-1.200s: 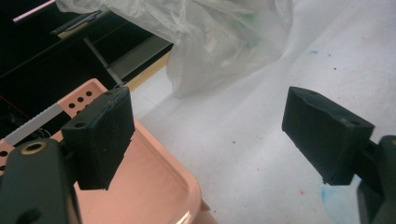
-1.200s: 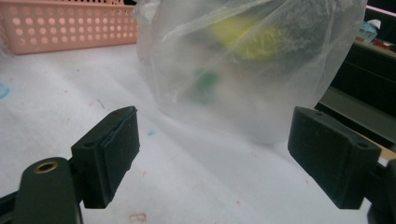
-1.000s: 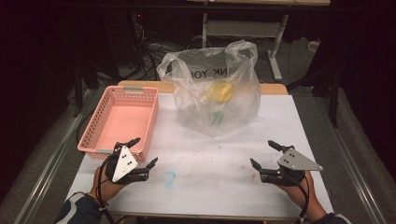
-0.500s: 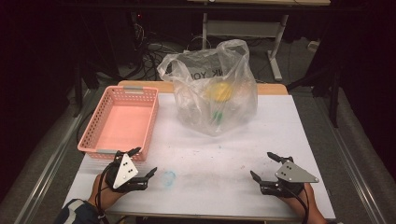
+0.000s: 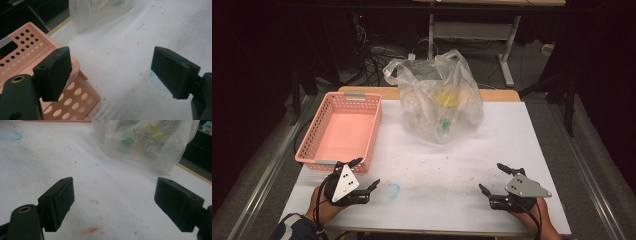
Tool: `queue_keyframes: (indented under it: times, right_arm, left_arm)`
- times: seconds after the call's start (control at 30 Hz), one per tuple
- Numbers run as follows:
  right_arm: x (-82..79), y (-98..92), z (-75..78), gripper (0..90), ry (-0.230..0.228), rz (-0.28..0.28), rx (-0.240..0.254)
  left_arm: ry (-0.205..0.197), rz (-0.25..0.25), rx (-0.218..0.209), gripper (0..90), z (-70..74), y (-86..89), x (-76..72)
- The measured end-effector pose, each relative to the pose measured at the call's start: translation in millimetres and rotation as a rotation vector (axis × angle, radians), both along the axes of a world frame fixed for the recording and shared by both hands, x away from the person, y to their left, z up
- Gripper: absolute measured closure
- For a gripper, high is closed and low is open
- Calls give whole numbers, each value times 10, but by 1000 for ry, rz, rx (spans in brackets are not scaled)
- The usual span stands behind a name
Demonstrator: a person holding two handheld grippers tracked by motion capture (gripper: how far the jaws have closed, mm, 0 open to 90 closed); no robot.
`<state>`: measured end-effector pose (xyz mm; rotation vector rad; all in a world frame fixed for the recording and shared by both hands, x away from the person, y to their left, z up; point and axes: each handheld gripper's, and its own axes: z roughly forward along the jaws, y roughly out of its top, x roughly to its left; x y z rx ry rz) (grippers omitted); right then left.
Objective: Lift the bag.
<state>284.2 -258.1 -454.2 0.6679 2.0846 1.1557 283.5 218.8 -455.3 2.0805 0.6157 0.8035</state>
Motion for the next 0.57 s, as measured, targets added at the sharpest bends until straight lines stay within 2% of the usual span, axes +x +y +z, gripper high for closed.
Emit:
queue_keyframes:
  times: [0.57]
  right_arm:
    - [25,-9,-17,168,19,-4,-7]
  left_arm:
    - [11,1,5,169,-5,-25,55]
